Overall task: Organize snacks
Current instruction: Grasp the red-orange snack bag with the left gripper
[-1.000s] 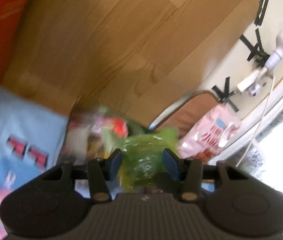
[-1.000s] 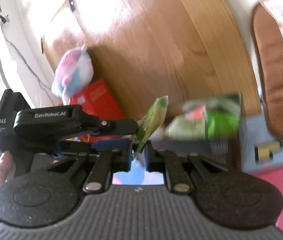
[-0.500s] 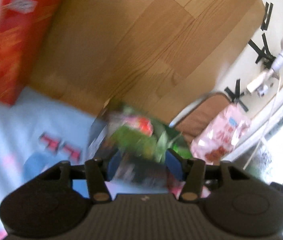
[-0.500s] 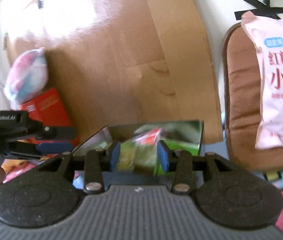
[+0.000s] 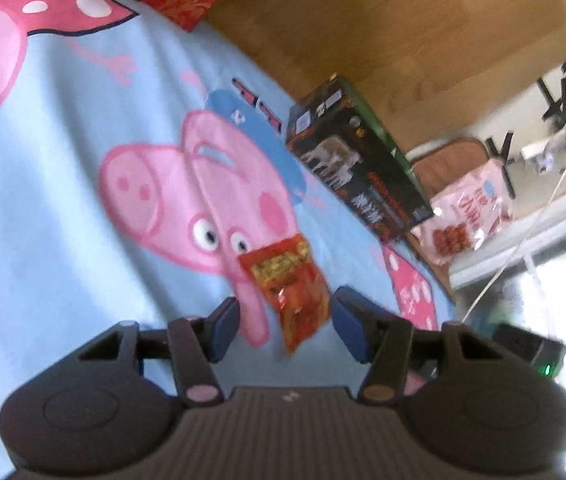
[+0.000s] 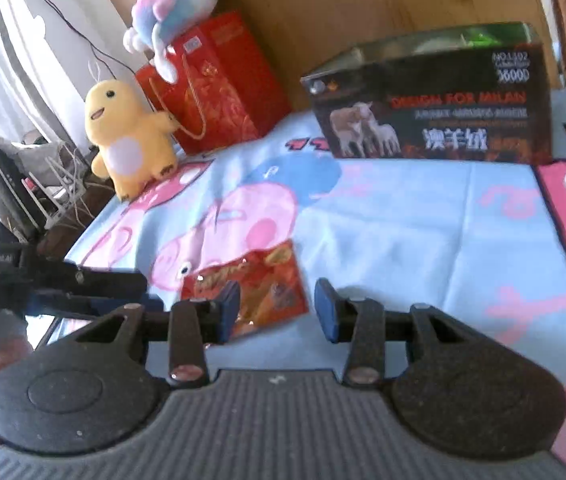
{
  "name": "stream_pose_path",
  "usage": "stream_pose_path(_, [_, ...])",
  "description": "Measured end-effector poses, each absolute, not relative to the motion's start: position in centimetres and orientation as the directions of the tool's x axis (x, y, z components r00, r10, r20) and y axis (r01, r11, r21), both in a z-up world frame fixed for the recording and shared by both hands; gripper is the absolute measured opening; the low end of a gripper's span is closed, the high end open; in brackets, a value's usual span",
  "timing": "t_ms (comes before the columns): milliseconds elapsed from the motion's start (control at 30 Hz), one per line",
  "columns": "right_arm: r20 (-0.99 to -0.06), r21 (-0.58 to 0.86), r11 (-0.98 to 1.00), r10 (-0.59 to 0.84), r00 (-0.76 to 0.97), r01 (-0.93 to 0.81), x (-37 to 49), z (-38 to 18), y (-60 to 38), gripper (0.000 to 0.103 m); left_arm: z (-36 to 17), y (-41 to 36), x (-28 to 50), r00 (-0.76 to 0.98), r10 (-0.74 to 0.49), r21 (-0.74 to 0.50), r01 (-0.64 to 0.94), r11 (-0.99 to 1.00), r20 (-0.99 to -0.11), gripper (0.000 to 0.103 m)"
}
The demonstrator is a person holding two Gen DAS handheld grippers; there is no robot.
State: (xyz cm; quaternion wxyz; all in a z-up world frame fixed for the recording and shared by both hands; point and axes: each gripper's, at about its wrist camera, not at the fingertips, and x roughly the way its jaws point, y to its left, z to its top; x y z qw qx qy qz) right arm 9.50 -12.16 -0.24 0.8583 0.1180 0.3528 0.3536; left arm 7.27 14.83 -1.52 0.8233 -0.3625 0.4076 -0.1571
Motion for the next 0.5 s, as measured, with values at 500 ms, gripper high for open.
stream_pose_path(500, [-0.513,0.343,0.732,0.671,0.536,-0.588,7.6,-0.7,-11.6,0.056,-1.8,11.4,12.1,0.606,-0.572,-0.729,-0.020,0.684,-0.553,0.020])
